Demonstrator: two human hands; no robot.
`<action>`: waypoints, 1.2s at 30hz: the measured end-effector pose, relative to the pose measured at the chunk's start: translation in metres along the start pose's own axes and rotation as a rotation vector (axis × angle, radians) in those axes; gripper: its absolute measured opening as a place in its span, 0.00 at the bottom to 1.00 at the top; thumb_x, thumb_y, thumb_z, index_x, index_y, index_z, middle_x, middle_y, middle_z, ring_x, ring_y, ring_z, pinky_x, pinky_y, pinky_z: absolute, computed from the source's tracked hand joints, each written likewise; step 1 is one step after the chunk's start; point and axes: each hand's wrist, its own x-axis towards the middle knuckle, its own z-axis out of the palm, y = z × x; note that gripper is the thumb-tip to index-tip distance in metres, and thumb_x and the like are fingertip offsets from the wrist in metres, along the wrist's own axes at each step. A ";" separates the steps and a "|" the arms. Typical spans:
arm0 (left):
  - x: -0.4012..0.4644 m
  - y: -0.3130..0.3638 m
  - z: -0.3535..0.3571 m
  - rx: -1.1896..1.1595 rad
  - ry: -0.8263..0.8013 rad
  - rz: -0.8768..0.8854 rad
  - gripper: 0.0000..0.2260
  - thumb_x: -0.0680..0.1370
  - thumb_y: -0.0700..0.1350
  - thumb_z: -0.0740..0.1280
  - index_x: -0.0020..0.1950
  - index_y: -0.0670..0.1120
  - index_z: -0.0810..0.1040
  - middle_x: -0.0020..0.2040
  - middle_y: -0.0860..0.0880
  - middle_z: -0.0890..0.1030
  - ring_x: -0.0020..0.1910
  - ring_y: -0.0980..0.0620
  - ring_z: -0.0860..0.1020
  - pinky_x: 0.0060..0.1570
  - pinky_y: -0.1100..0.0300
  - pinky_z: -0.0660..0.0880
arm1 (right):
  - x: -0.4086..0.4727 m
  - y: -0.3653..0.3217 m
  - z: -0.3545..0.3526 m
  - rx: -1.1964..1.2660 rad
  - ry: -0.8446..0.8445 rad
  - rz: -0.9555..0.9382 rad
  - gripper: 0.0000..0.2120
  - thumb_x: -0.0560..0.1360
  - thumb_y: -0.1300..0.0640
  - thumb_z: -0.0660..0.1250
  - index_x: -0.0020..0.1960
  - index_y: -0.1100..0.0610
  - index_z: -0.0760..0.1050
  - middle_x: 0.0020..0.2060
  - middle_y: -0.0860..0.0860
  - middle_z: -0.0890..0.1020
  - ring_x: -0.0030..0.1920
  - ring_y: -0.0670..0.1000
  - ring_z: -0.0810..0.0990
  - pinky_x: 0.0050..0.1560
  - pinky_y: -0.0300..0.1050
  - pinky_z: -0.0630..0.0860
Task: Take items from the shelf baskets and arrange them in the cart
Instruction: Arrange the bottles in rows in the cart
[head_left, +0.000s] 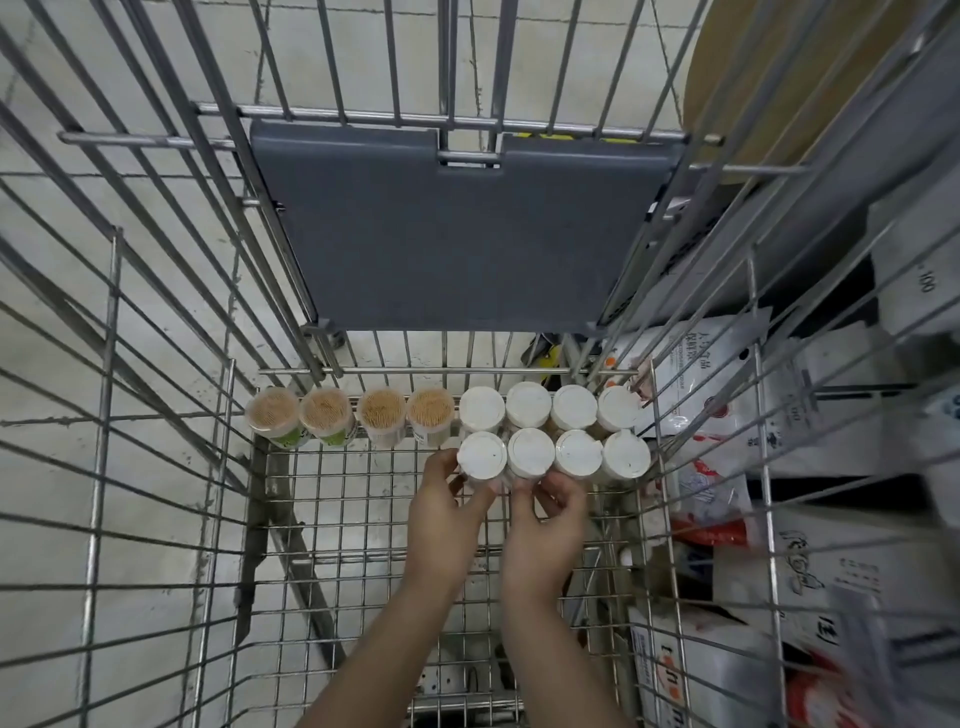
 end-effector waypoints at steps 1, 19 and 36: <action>-0.001 -0.001 0.000 -0.008 -0.004 -0.008 0.19 0.73 0.42 0.73 0.61 0.50 0.71 0.53 0.62 0.76 0.56 0.56 0.76 0.48 0.73 0.72 | 0.000 0.000 -0.002 -0.003 -0.010 0.003 0.11 0.74 0.62 0.71 0.54 0.57 0.74 0.51 0.51 0.80 0.52 0.50 0.78 0.43 0.27 0.72; -0.115 0.010 -0.103 0.266 -0.176 -0.221 0.17 0.78 0.43 0.66 0.67 0.42 0.72 0.63 0.44 0.76 0.60 0.50 0.74 0.62 0.57 0.69 | -0.086 -0.026 -0.116 -0.485 -0.470 -0.010 0.14 0.79 0.63 0.62 0.64 0.56 0.72 0.60 0.48 0.76 0.60 0.48 0.75 0.57 0.38 0.71; -0.417 0.062 -0.241 0.379 -0.323 0.136 0.15 0.78 0.44 0.66 0.64 0.51 0.71 0.56 0.57 0.76 0.53 0.63 0.75 0.48 0.77 0.69 | -0.322 -0.087 -0.308 -0.537 -0.635 -0.151 0.14 0.80 0.58 0.63 0.65 0.55 0.72 0.59 0.48 0.77 0.61 0.47 0.75 0.58 0.39 0.69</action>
